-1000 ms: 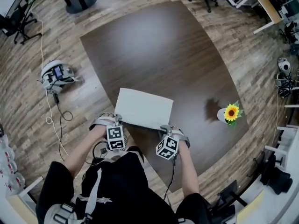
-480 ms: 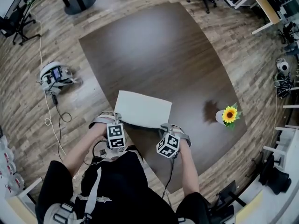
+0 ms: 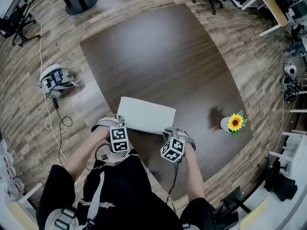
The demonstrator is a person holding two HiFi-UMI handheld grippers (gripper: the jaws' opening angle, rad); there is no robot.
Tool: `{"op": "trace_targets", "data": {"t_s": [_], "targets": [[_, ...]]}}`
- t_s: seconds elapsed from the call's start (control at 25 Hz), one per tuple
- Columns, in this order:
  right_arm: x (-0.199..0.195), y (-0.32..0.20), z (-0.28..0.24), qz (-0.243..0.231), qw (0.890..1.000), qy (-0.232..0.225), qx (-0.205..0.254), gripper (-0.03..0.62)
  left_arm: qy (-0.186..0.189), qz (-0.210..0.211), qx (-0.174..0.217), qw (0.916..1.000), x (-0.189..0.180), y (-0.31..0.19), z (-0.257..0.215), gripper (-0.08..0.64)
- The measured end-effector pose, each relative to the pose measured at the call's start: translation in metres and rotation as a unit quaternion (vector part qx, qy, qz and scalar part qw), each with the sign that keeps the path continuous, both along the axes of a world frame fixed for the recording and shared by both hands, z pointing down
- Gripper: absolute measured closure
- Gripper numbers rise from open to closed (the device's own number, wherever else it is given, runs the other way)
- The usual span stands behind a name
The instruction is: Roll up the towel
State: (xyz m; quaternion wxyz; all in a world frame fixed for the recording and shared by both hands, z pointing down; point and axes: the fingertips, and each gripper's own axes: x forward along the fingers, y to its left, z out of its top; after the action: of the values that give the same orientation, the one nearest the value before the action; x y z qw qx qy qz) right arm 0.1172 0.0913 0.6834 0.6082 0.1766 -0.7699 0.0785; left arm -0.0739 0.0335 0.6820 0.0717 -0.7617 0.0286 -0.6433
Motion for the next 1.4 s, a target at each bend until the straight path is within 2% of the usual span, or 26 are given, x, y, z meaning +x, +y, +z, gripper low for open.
{"op": "trace_targets", "data": {"t_s": [0.56,0.64,0.8,0.88,1.12,1.4], "targets": [[0.003,-0.008,0.012,0.003,1.000,0.000,-0.011,0.526,0.005,-0.004,-0.002,1.0000,0.004,-0.009,0.007,0.494],[0.004,-0.010,0.012,0.007,1.000,0.003,-0.001,0.515,0.011,-0.017,0.008,0.9998,0.004,-0.012,0.007,0.472],[0.007,-0.017,0.008,0.017,0.999,0.012,0.034,0.424,0.022,-0.039,0.025,0.9987,0.001,-0.018,0.001,0.403],[0.006,-0.019,0.003,0.017,0.999,0.013,0.045,0.402,0.025,-0.045,0.036,0.9980,-0.001,-0.022,-0.004,0.379],[0.000,-0.013,-0.014,0.019,0.997,0.006,0.071,0.402,0.033,-0.051,0.068,0.9958,-0.006,-0.022,-0.023,0.379],[-0.015,0.009,-0.014,0.014,0.997,-0.004,0.070,0.410,0.040,-0.044,0.068,0.9959,-0.006,-0.004,-0.027,0.379]]}}
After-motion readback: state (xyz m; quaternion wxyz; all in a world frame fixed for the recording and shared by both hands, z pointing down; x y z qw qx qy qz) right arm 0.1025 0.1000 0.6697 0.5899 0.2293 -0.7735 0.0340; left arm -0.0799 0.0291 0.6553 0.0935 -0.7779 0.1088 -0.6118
